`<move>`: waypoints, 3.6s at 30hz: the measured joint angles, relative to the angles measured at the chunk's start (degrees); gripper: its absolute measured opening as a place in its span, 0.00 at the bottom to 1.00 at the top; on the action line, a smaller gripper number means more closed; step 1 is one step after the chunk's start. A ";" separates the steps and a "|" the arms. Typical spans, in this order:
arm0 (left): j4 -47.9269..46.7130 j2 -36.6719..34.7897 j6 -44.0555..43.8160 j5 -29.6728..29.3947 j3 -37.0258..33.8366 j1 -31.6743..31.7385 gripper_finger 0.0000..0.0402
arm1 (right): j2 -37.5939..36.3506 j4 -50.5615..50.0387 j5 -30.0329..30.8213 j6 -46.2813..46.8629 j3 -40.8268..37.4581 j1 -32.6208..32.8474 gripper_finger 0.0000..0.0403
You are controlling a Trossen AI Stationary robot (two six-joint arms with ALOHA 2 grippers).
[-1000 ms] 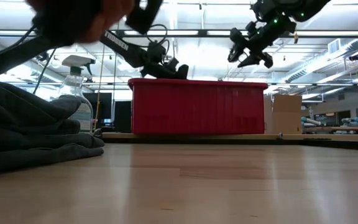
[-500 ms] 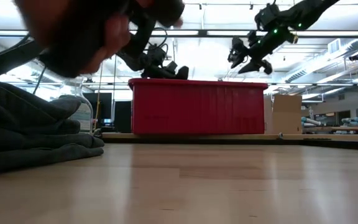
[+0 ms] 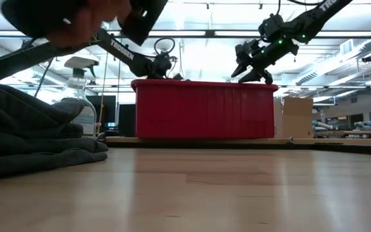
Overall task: Fold Laundry from Bin
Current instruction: Fold the yellow shirt
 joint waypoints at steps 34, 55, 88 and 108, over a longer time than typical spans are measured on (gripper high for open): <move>-17.40 -0.72 3.83 3.37 9.48 -0.73 0.45 | -0.22 2.80 5.29 -13.73 0.02 -0.95 0.45; -14.05 1.60 4.45 -1.83 9.81 -3.00 0.04 | -0.22 1.92 4.21 -14.72 0.02 -2.27 0.45; -29.37 -27.87 2.11 42.85 10.04 -11.40 0.03 | -14.58 9.74 -10.60 1.66 0.07 1.40 0.45; -31.55 -30.60 -9.65 -7.90 2.90 -43.47 0.02 | -28.78 -37.25 -13.62 -17.96 0.01 19.72 0.36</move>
